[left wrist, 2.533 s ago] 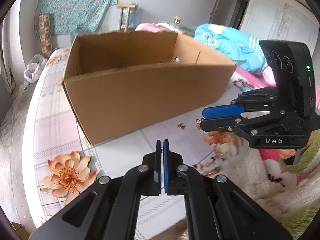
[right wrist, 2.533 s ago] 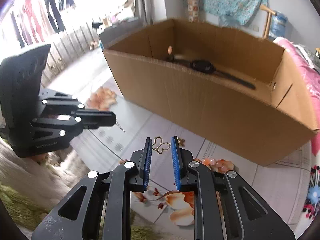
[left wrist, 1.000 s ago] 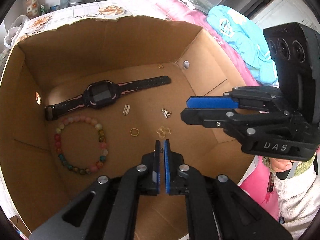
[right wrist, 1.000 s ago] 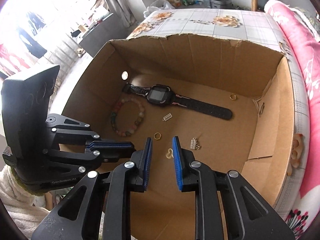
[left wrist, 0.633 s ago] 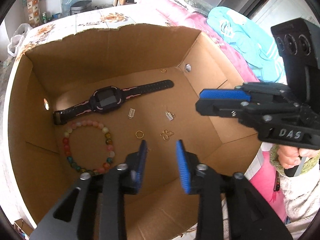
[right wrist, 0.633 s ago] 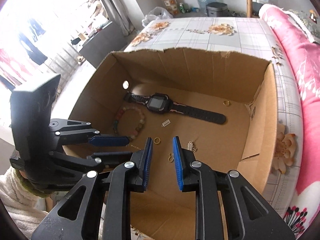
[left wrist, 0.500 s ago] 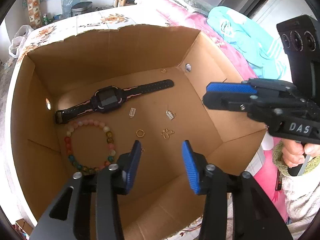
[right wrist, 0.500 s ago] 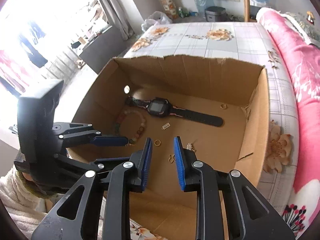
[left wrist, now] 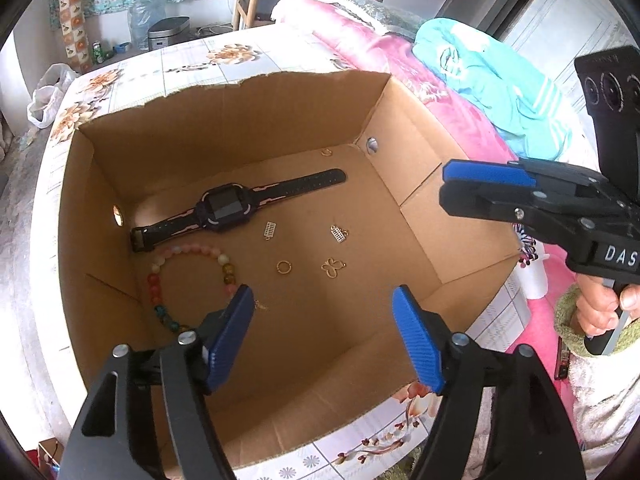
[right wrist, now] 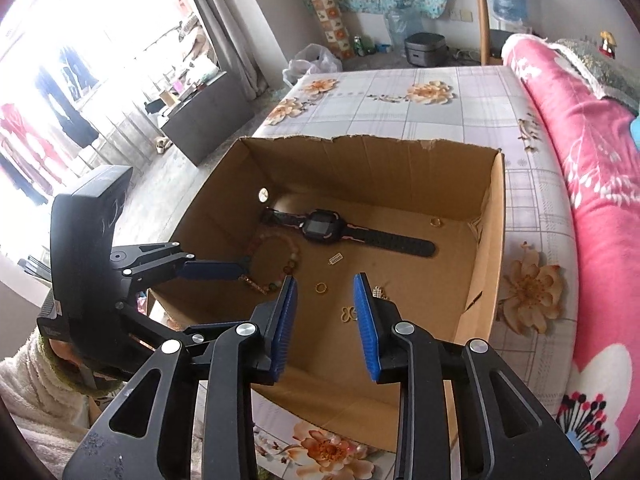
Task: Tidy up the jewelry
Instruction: 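Withdraw both open grippers from the box back toward the table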
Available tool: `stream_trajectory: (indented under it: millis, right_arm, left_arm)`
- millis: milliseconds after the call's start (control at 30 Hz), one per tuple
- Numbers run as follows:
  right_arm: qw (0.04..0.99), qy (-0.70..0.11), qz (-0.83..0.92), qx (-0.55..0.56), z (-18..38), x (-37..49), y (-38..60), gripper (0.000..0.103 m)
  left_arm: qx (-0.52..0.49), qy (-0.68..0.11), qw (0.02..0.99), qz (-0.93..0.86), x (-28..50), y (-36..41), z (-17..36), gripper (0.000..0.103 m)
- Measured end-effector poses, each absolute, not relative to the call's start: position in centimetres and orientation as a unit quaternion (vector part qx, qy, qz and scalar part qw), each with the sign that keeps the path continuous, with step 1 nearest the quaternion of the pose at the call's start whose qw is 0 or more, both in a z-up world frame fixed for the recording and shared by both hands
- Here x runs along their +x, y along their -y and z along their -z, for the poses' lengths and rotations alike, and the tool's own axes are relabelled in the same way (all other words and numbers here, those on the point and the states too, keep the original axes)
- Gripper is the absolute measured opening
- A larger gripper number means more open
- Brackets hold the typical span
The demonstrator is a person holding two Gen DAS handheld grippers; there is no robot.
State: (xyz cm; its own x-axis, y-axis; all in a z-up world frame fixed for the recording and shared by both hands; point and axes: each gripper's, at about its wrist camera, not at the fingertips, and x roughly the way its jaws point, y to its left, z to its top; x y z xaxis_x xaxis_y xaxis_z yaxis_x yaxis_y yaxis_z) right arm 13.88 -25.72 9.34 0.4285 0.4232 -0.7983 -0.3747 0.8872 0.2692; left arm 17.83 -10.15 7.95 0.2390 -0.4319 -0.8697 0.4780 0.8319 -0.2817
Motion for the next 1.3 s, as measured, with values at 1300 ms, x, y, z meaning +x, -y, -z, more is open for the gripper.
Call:
stream_trajectory:
  millis: [1300]
  right_arm:
    - [0.871, -0.441, -0.129, 0.174, -3.7, -2.9, 30.9, 0.049]
  left_arm:
    - [0.011, -0.485, 0.829, 0.278, 2.6, 3.7, -5.9, 0.094]
